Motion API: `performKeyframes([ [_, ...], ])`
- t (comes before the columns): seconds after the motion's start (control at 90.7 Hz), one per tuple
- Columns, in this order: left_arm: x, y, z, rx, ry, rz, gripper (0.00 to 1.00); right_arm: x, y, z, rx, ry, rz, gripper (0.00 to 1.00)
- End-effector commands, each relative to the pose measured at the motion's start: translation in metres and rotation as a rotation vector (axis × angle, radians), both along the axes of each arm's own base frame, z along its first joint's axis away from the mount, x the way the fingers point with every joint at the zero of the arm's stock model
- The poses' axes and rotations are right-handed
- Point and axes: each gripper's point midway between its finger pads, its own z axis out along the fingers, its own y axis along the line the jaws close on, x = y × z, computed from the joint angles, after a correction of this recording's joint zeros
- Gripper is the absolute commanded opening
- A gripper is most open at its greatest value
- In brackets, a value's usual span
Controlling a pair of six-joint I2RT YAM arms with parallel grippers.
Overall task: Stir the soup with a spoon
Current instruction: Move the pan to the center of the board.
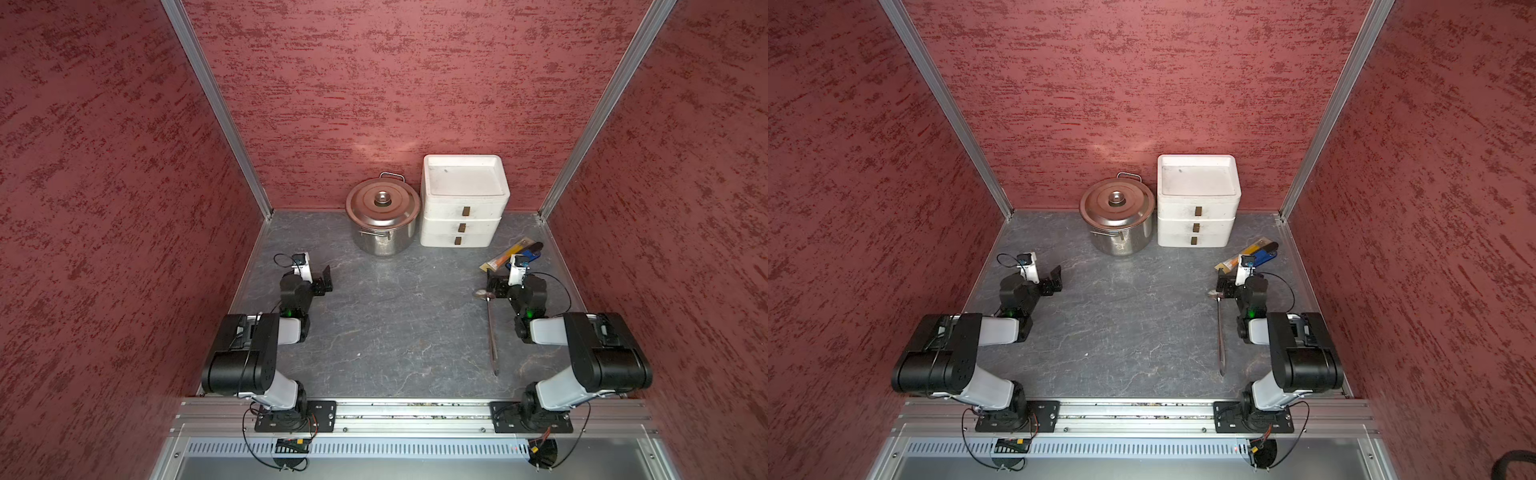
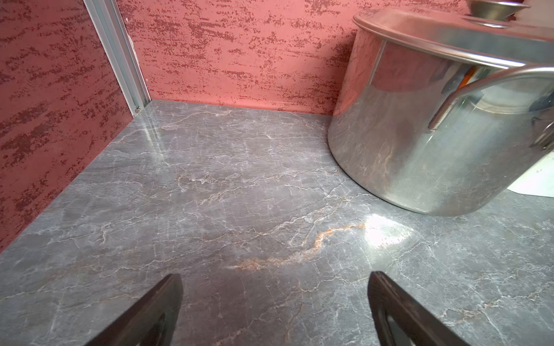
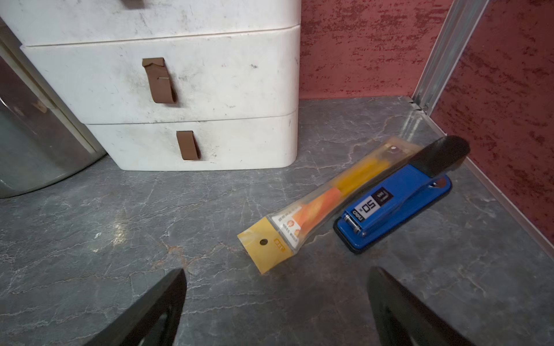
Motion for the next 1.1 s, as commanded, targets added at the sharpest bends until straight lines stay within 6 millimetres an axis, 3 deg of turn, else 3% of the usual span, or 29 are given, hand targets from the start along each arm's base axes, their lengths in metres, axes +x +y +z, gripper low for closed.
performKeyframes([
  [0.0,0.004,0.000,0.008,-0.001,-0.027,-0.005,1.00,0.006,0.002,0.014,-0.008,-0.044,0.008,0.99],
  [0.749,0.004,0.000,0.010,-0.004,-0.032,-0.006,1.00,0.004,-0.001,0.015,-0.003,-0.054,-0.010,0.98],
  [0.838,0.006,0.003,0.021,-0.008,-0.032,0.013,1.00,-0.002,-0.004,0.026,-0.004,-0.069,-0.032,0.99],
  [0.959,0.006,0.025,0.048,-0.022,0.014,0.142,1.00,-0.013,-0.002,0.057,-0.006,-0.057,-0.022,0.99],
  [1.091,-0.007,0.051,0.079,-0.130,0.053,0.307,1.00,-0.027,0.016,0.105,-0.014,-0.044,0.080,0.93],
])
